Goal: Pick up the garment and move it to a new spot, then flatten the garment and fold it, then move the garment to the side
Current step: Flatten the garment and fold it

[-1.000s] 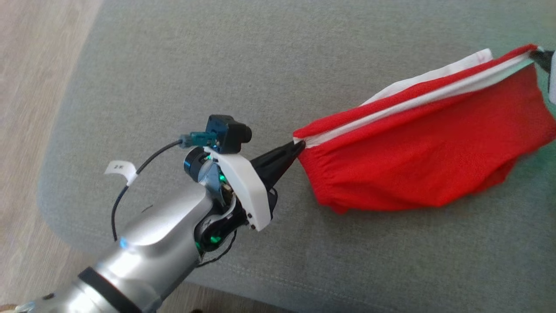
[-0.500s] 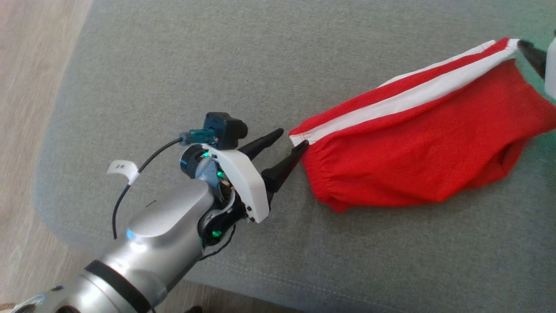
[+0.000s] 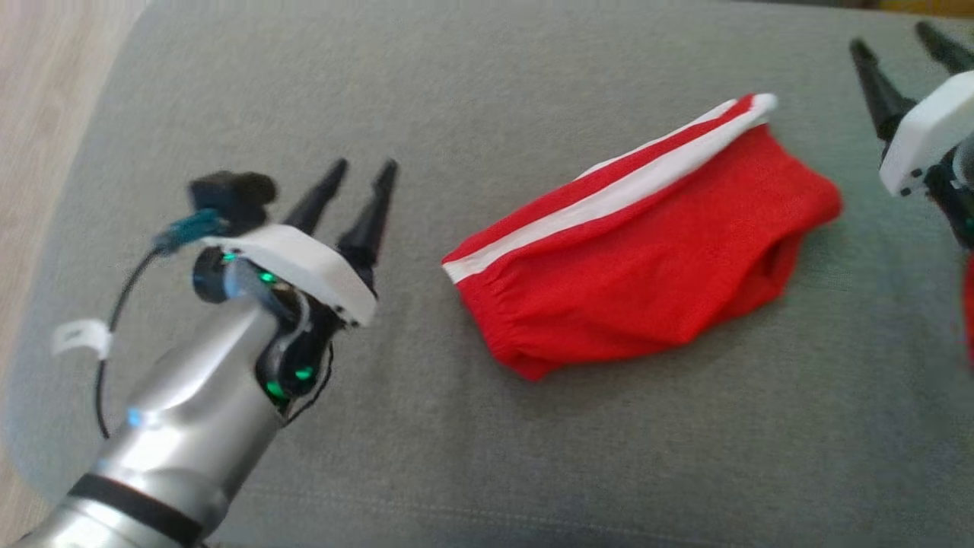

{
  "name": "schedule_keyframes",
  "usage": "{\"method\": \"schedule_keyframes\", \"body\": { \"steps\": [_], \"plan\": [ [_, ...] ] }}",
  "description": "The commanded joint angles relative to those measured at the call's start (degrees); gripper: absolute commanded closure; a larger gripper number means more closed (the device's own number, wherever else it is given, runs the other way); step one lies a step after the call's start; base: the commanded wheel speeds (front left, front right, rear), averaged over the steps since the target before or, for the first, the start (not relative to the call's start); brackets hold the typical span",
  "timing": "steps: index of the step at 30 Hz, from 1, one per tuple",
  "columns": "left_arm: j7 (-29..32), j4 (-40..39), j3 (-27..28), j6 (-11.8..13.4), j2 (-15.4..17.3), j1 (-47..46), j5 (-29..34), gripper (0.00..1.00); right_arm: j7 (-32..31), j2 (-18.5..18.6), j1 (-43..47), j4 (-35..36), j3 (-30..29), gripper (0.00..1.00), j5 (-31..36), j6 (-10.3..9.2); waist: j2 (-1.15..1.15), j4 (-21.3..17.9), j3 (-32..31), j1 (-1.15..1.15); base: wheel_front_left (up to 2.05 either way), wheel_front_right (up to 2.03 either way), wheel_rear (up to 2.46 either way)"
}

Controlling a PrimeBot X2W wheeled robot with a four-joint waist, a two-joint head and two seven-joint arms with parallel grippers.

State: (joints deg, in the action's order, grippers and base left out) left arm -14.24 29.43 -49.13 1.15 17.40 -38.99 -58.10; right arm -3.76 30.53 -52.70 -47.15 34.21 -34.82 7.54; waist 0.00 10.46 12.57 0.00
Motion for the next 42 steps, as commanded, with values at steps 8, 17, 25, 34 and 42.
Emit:
{"method": "schedule_keyframes", "body": {
  "steps": [8, 17, 25, 34, 42],
  "plan": [
    [-0.7, -15.5, 19.7, 4.9, -0.3, 8.2, 9.6, 0.0, 14.3, -3.3, 5.0, 3.4, -4.4, 0.0, 0.7, -0.05, 0.0, -6.7, -6.3, 0.0, 0.0, 0.0, 0.0],
    [-0.7, -20.2, 29.6, 3.8, -6.2, 18.6, 18.7, 0.0, 18.5, -3.8, 16.8, 11.0, -10.4, 0.0, 6.4, -0.05, 0.0, -8.9, -9.3, 0.0, 0.0, 0.0, 0.0],
    [-0.7, -20.9, 38.0, -0.2, -11.1, 28.3, 26.9, 0.0, 18.7, -10.7, 32.7, 22.5, -21.5, 0.0, 14.9, -0.05, 0.0, -11.4, -12.7, 0.0, 0.0, 0.0, 0.0],
    [-0.8, -21.8, 42.7, -3.4, -14.2, 36.1, 35.8, 0.0, 18.4, -19.5, 47.9, 32.3, -29.6, 0.0, 23.3, -0.05, 0.0, -12.8, -13.7, 0.0, 0.0, 0.0, 0.0],
    [-0.8, -23.9, 41.8, -2.0, -14.5, 38.6, 35.3, 0.0, 16.6, -22.4, 51.4, 34.4, -32.2, 0.0, 24.7, -0.05, 0.0, -12.0, -13.5, 0.0, 0.0, 0.0, 0.0]
  ]
}}
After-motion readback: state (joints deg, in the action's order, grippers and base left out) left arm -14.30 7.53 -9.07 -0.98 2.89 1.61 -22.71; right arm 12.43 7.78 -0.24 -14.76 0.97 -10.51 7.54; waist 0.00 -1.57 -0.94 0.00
